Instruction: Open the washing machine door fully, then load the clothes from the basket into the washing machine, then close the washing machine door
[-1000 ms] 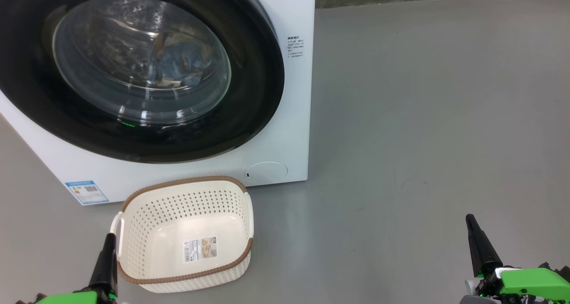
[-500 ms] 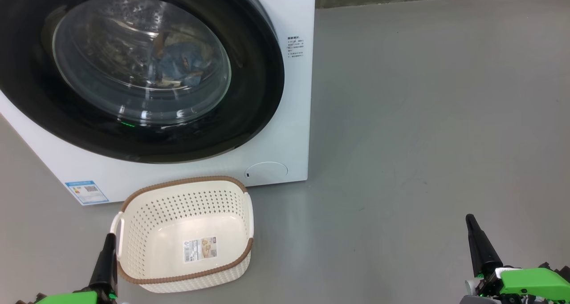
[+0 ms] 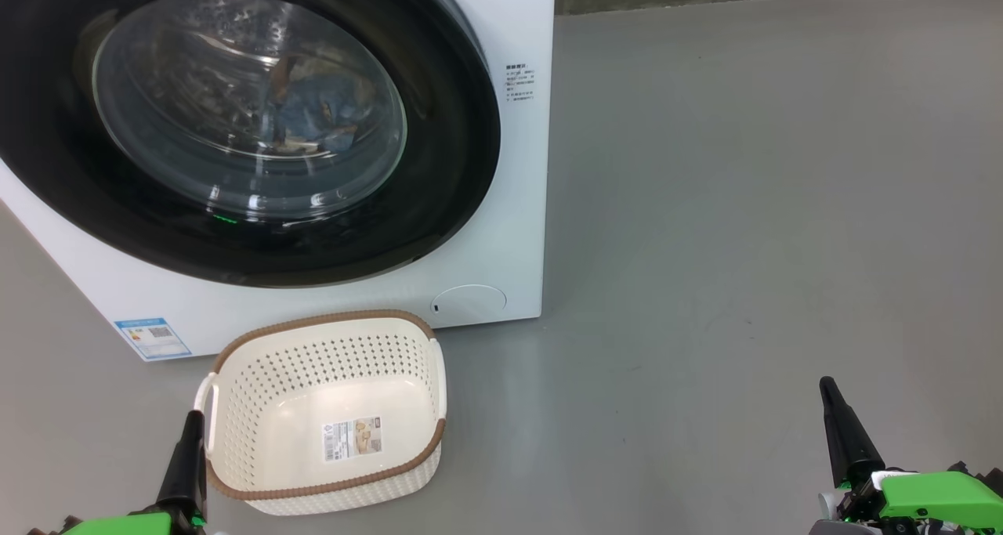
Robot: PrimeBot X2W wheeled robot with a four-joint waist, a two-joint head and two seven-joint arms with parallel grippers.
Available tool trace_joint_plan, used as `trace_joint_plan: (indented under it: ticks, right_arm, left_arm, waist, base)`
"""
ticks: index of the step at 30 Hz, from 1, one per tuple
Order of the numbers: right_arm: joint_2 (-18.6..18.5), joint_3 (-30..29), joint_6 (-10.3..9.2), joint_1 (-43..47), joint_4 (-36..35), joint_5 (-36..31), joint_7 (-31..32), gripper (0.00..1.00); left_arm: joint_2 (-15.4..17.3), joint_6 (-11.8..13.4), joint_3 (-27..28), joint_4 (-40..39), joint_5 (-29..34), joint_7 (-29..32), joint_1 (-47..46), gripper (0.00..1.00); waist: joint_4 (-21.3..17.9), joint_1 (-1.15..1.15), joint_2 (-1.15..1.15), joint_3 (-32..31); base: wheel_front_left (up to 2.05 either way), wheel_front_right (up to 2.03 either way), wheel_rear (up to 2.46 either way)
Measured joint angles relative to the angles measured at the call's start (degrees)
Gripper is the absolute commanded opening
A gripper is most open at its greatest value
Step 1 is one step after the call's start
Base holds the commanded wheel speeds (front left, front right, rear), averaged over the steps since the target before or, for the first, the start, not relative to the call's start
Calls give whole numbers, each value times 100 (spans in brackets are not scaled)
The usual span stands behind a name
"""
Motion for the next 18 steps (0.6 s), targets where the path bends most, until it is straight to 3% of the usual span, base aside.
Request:
trace_joint_plan:
  ticks: [18]
  right_arm:
    - [0,0,0,0,0,0,0,0]
  left_arm:
    - [0,0,0,0,0,0,0,0]
  waist:
    - [0,0,0,0]
  base:
    - [0,0,0]
